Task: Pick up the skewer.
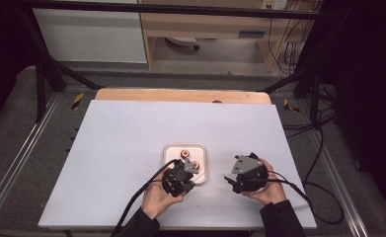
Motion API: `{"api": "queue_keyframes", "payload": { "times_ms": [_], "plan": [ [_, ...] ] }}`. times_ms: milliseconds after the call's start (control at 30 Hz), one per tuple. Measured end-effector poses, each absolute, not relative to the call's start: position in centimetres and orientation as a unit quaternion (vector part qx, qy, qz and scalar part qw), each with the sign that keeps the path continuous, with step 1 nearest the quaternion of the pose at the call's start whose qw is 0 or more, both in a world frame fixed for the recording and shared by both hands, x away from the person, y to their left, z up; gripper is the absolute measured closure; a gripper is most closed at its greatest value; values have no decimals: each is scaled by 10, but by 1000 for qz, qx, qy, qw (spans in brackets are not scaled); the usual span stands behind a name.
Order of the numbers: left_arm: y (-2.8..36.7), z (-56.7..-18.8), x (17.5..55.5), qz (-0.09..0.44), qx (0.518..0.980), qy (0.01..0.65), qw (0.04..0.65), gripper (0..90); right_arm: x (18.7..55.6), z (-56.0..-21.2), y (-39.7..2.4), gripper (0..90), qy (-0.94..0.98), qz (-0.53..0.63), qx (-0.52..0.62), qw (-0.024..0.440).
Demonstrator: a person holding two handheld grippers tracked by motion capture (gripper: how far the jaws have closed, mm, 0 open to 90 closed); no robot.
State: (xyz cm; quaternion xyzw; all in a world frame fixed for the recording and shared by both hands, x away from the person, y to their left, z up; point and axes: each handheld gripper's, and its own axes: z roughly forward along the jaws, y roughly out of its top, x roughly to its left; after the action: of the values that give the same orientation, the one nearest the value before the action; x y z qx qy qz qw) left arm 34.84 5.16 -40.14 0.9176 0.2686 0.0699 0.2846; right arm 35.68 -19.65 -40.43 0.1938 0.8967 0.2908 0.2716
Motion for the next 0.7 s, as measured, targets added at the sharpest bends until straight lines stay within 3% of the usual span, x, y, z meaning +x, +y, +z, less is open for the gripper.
{"api": "queue_keyframes", "payload": {
  "times_ms": [433,700],
  "plan": [
    [89,-410,329,104,847,340,395,882,360,-412,-202,95,875,327,300,192],
    [112,-423,321,109,814,379,427,882,366,-410,-195,30,861,354,334,145]
  ]
}}
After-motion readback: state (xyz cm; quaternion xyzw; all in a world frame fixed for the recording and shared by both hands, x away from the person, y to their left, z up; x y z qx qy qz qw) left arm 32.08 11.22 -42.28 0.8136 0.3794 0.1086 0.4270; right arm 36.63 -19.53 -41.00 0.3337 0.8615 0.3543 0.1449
